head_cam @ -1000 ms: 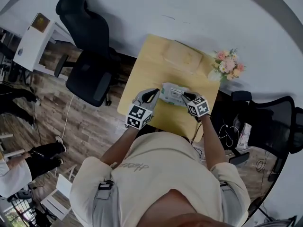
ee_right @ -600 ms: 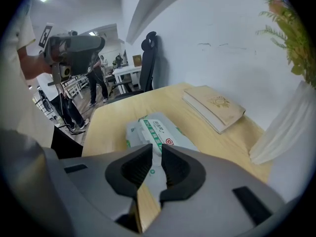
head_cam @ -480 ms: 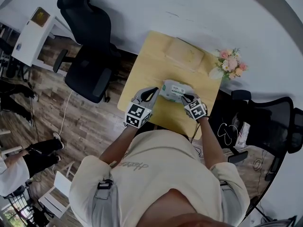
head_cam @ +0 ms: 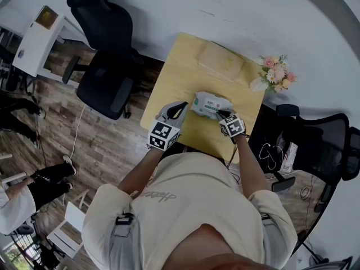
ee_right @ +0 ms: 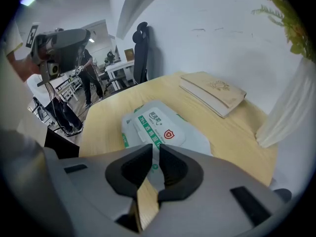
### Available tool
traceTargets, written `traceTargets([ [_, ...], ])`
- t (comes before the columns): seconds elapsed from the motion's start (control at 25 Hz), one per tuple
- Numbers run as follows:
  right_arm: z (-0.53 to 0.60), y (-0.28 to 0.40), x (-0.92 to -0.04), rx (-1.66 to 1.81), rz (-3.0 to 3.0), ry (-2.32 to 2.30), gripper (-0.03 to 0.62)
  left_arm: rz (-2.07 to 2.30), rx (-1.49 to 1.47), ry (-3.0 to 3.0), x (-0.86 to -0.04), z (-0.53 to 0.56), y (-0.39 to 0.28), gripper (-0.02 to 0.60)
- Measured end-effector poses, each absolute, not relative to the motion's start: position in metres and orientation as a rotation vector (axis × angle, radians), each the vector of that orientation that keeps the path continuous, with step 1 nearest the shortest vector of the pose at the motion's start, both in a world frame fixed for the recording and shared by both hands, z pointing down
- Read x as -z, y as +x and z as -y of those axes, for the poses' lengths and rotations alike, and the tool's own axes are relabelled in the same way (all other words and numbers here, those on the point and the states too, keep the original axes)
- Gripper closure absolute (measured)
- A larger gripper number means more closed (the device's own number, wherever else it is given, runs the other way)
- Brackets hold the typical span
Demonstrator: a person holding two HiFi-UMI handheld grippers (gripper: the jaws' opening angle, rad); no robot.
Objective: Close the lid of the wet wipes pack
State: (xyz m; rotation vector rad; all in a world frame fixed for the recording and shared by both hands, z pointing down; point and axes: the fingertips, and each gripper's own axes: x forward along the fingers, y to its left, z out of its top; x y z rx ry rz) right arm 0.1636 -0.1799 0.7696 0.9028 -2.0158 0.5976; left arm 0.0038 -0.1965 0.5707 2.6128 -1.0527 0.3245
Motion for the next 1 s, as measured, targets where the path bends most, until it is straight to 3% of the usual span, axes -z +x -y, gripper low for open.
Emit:
traceTargets([
  [1.0,0.195,0.143,-0.754,-0.671,1.977,0.91,0.556,0.966,-0.294,2.641,-0.574,0.213,-0.005,0.563],
])
